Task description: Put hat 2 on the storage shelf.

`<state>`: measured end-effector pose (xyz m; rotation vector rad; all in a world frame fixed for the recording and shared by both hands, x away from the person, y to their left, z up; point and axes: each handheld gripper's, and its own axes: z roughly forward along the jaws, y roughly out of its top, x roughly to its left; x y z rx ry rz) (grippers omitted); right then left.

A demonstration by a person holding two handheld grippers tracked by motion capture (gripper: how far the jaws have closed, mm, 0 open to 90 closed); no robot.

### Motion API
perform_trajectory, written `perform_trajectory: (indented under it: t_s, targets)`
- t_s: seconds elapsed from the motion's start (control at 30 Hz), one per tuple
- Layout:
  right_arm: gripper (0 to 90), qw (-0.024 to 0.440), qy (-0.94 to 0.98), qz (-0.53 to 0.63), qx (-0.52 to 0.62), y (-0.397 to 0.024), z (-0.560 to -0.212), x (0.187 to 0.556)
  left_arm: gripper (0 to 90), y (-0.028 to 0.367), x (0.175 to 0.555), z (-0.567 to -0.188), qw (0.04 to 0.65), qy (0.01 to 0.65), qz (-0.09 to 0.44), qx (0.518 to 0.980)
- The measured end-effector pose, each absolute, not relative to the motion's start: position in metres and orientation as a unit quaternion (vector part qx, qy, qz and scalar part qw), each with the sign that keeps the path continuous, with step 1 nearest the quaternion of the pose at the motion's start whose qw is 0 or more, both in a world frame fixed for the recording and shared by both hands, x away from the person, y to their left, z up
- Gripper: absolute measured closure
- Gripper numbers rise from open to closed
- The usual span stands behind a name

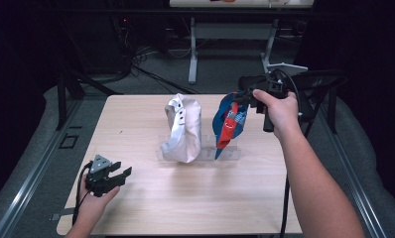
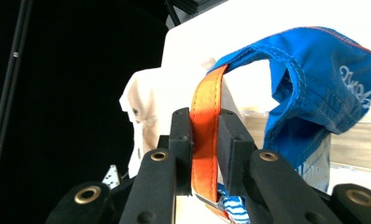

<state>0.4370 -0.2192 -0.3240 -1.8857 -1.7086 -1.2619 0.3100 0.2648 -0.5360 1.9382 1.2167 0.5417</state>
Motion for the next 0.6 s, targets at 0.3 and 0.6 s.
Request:
perform_trajectory:
  t_s: [0.3, 0.6]
  targets:
    - [77.4, 0.151, -0.599, -0.428, -0.66, -0.2198, -0.3361, 0.4363, 50.3, 0.2644, 0.3105, -0.5368, 0.385, 0.477, 0.213, 0.761]
    - [76.2, 0.129, -0.613, -0.416, -0.659, -0.2193, -0.3325, 0.4306, 50.3, 0.2644, 0.3104, -0.5368, 0.384, 0.477, 0.212, 0.762]
